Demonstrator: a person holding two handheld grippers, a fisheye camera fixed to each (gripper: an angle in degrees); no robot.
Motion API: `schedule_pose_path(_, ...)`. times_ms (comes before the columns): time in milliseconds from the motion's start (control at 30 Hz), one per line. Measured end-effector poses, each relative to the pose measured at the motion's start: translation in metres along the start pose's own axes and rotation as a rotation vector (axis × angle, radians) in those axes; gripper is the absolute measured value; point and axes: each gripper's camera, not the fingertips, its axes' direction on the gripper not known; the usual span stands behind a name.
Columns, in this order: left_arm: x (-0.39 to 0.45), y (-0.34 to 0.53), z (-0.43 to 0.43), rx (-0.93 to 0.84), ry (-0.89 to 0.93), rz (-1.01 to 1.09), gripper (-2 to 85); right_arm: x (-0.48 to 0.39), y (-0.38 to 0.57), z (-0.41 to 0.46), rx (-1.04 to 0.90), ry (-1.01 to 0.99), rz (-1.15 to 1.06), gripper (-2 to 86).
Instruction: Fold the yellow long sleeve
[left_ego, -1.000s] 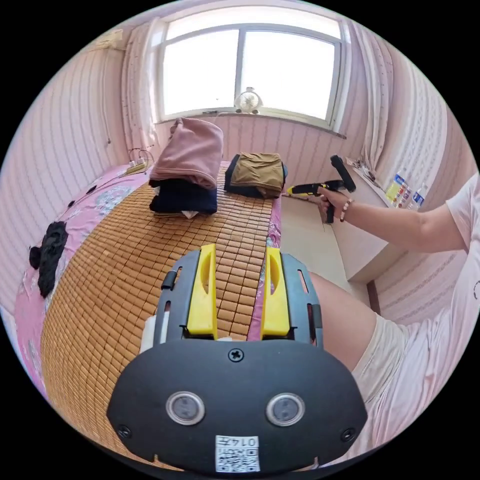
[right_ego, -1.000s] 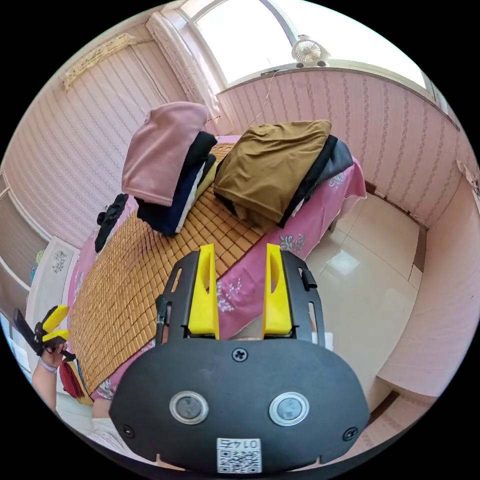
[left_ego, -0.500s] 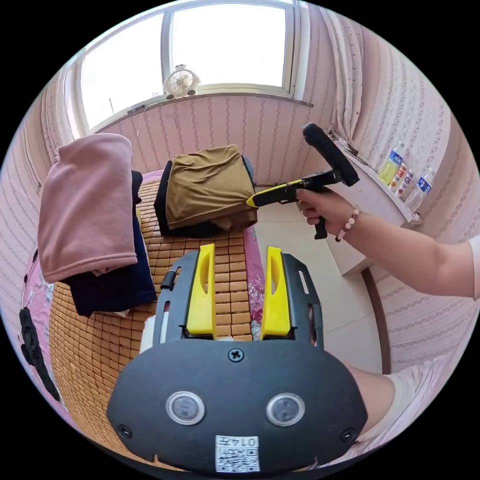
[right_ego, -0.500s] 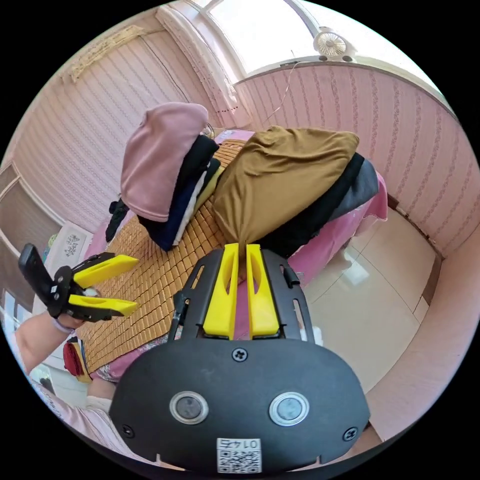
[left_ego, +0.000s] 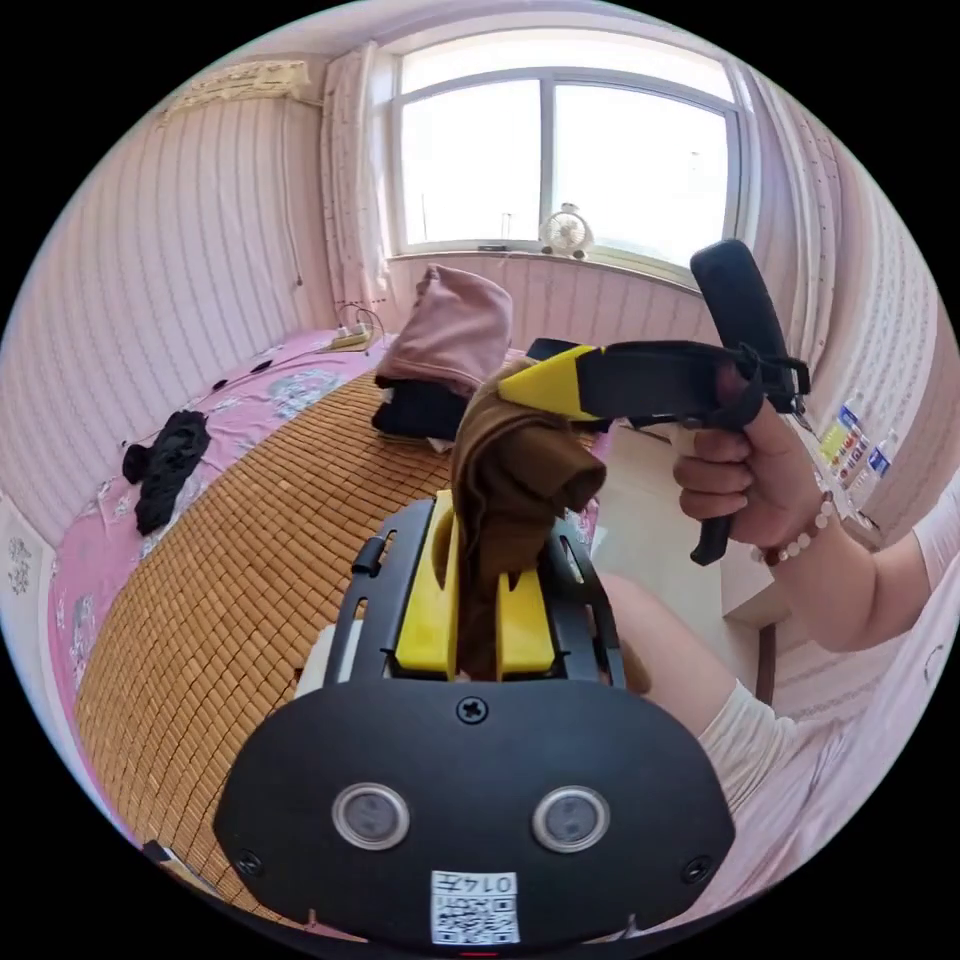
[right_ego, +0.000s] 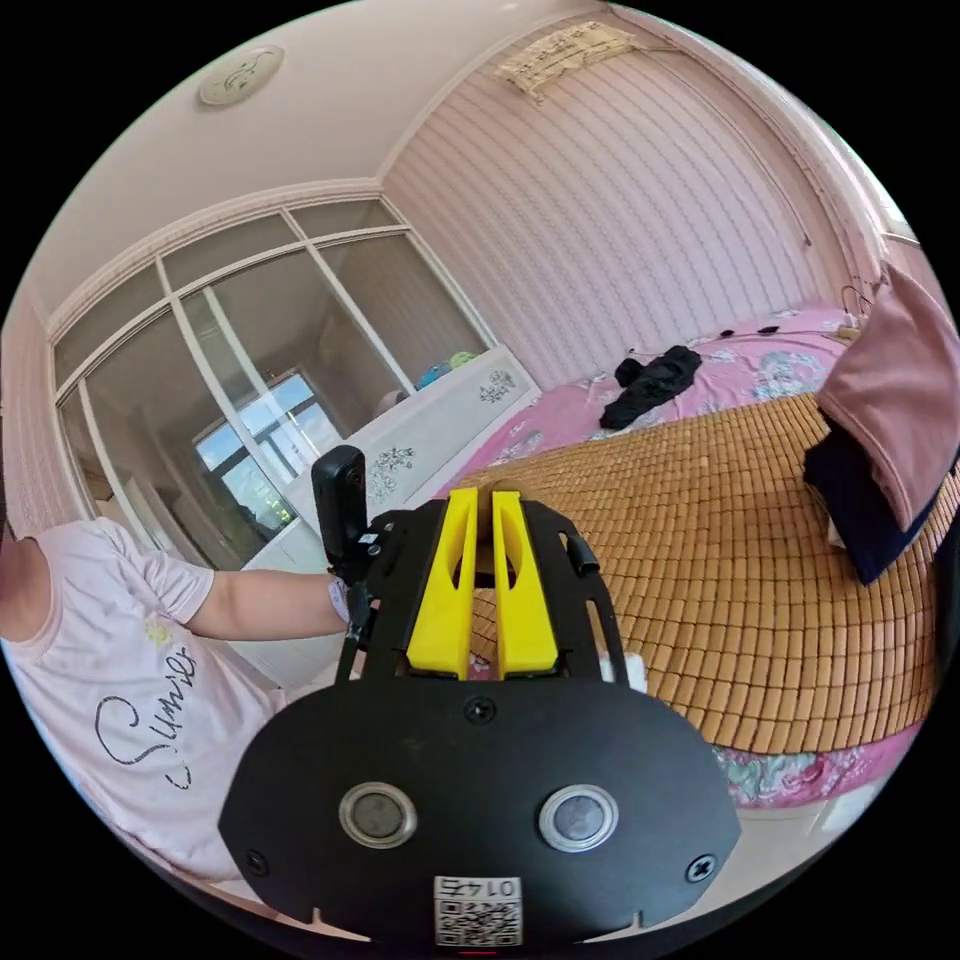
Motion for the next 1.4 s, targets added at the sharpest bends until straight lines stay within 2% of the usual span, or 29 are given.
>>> schedule_pose_path(100, -0.051, 0.003, -0.093, 0.118, -0.076, -0.117, 3.8, -0.049, -0.028, 0.028, 0.060, -0.061, -0.134, 1.6)
schedule_pose_path(167, -0.060, 0.007, -0.139, 0.184, -0.156, -0.094, 4.0, -0.069, -0.035, 0.042, 0.077, -0.072, -0.178, 1.6)
schedule_pose_path(233, -0.062, 0.025, -0.166, 0.183, -0.269, -0.028, 5.0, -0.079, -0.033, 0.060, 0.042, -0.029, -0.202, 1.6)
schedule_pose_path(300, -0.070, 0.050, -0.163, 0.116, -0.311, -0.046, 6.1, -0.076, -0.015, 0.095, -0.098, 0.074, -0.190, 1.5)
schedule_pose_path(400, -0.087, 0.114, -0.143, -0.064, -0.286, -0.145, 7.2, -0.051, 0.030, 0.145, -0.302, 0.249, -0.112, 1.0)
schedule_pose_path(467, -0.101, 0.168, -0.138, -0.123, -0.305, -0.241, 7.3, -0.031, 0.058, 0.173, -0.439, 0.301, -0.024, 0.9)
schedule_pose_path(567, -0.130, 0.251, -0.141, -0.243, -0.263, -0.412, 7.3, -0.015, 0.092, 0.217, -0.589, 0.178, 0.105, 1.3)
schedule_pose_path(633, -0.154, 0.301, -0.152, -0.319, -0.205, -0.555, 7.3, -0.023, 0.099, 0.243, -0.625, 0.132, 0.079, 2.1)
schedule_pose_path(733, -0.176, 0.338, -0.168, -0.331, -0.189, -0.664, 7.3, -0.046, 0.096, 0.295, -0.701, 0.131, -0.055, 4.4)
schedule_pose_path(800, -0.186, 0.349, -0.175, -0.318, -0.192, -0.691, 7.3, -0.062, 0.093, 0.345, -0.761, 0.119, -0.168, 8.1)
schedule_pose_path(933, -0.207, 0.357, -0.182, -0.303, -0.165, -0.712, 7.5, -0.082, 0.093, 0.423, -0.875, 0.132, -0.262, 11.6)
schedule_pose_path(1033, -0.221, 0.360, -0.186, -0.298, -0.162, -0.723, 7.6, -0.080, 0.102, 0.472, -0.921, 0.246, -0.323, 10.7)
schedule_pose_path(1100, -0.230, 0.362, -0.188, -0.301, -0.151, -0.739, 7.6, -0.063, 0.111, 0.498, -1.044, 0.300, -0.305, 5.8)
schedule_pose_path(1133, -0.235, 0.364, -0.189, -0.308, -0.141, -0.744, 7.6, -0.059, 0.109, 0.498, -1.028, 0.315, -0.290, 4.9)
schedule_pose_path(1233, -0.244, 0.364, -0.193, -0.321, -0.132, -0.738, 7.7, -0.032, 0.078, 0.471, -0.899, 0.188, -0.105, 2.1)
schedule_pose_path(1400, -0.260, 0.357, -0.190, -0.308, -0.135, -0.713, 8.2, 0.025, 0.033, 0.377, -0.548, 0.171, 0.160, 1.1)
